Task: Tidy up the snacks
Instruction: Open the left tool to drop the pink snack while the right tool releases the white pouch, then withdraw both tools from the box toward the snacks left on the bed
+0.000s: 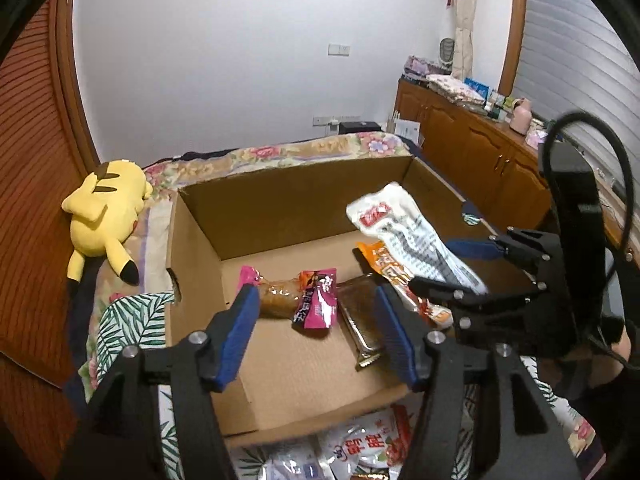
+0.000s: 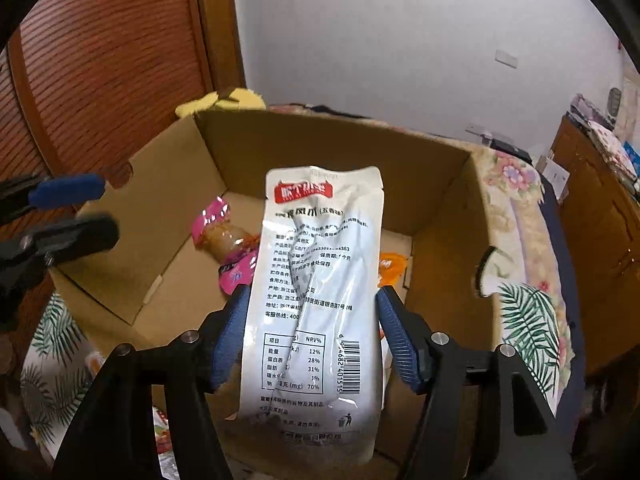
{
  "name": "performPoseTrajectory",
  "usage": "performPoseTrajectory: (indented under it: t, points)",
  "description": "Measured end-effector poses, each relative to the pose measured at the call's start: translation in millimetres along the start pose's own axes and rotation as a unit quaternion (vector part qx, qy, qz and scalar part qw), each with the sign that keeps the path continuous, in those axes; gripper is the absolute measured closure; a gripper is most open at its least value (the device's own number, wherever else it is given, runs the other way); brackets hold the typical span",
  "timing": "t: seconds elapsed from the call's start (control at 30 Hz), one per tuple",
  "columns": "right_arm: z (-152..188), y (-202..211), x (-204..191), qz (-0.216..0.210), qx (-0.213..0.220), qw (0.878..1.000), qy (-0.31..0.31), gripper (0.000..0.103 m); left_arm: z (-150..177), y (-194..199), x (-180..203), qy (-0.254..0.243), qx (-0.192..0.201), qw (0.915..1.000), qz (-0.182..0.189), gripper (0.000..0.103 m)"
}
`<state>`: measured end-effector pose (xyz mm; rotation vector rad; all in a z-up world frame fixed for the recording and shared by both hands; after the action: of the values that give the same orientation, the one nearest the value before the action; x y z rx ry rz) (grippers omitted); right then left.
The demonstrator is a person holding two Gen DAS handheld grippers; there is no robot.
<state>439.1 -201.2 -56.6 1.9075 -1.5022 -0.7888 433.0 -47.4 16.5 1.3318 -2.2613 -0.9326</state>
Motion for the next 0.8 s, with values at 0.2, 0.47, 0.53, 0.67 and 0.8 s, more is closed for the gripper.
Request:
performPoseTrajectory:
  t: [0.2, 0.47, 0.53, 0.67, 0.8]
  points:
    - [-6, 15, -4, -0.003, 0.016, 1.000, -0.001, 0.033, 6, 27, 8, -0.003, 0.017, 0.9999, -0.003, 0.035]
    - [-1, 40, -11, 0.003, 0.036, 0.999, -0.003, 0.030, 19, 60, 10, 0.002, 0.032, 0.9995, -0.008, 0.028]
    - [4, 56, -15, -0.003, 0.049, 0.999, -0.001, 0.030, 24, 70, 9, 0.004, 0.039, 0.9992, -0.008, 0.028]
    - [26, 92, -29, -0.027, 0.071, 0.997, 0.004, 0.030, 40, 85, 9, 0.006, 0.049, 0.9988, -0.007, 0.028]
    - [58, 115, -43, -0.049, 0.079, 0.996, 0.000, 0.030, 60, 93, 8, 0.016, 0.055, 0.9983, -0.003, 0.028]
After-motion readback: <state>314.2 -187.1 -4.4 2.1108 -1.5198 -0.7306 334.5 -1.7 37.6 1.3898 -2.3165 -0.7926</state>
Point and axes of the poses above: each gripper's, at about its wrist camera, not at the fingertips, and y roughly against the way its jaws point, x to its right, z to its underside, the point moved 5 cm from there along -y, roughly the way its jaws point, and after that the axes turned 8 degrees about -y, right-handed, at the moved point
